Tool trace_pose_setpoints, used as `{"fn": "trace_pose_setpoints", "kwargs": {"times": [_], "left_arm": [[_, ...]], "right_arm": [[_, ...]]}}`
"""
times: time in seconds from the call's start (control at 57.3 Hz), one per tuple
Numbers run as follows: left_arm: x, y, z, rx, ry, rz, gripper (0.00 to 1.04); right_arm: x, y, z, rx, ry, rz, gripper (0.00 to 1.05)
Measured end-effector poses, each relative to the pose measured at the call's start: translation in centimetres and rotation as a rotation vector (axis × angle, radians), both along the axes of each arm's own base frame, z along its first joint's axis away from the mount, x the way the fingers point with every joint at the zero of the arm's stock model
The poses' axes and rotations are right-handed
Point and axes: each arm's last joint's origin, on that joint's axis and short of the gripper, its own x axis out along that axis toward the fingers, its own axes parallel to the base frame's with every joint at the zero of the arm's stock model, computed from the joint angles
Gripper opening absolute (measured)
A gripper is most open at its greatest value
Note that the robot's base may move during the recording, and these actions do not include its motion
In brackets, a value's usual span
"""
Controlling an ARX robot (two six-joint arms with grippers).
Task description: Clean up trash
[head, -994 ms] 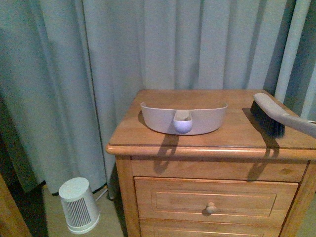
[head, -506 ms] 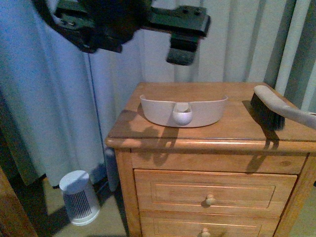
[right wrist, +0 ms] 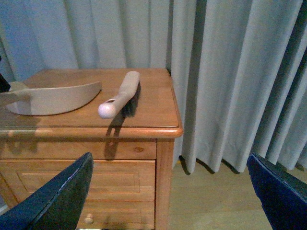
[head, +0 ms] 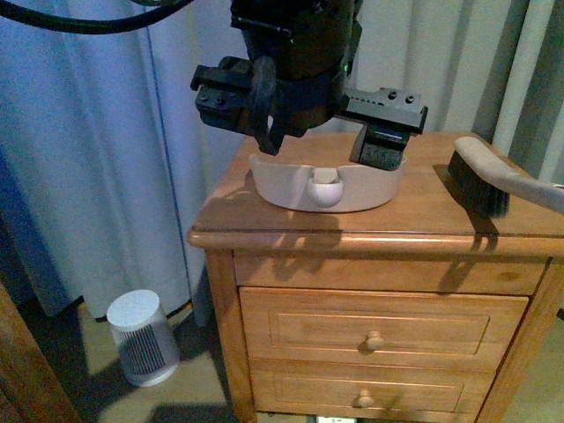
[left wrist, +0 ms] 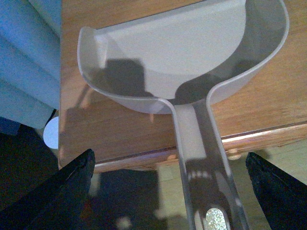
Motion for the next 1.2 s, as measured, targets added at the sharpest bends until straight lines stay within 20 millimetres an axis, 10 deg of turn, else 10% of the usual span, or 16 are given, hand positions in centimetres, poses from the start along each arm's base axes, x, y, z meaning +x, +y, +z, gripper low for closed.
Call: {"fn": "trace_pose_setpoints", "kwargs": {"times": [0.977,1.203], "left_arm": [[1.1,-1.7,-2.9,0.033,0.054,0.066,0.95],[1.1,-1.6,-3.0,0.038,0.058,0.073,0.57]], "right_arm": [[0.0,0.0,0.0,0.000,0.000,0.000,0.97],[0.0,0.0,0.0,0.000,0.000,0.000,0.97]]}}
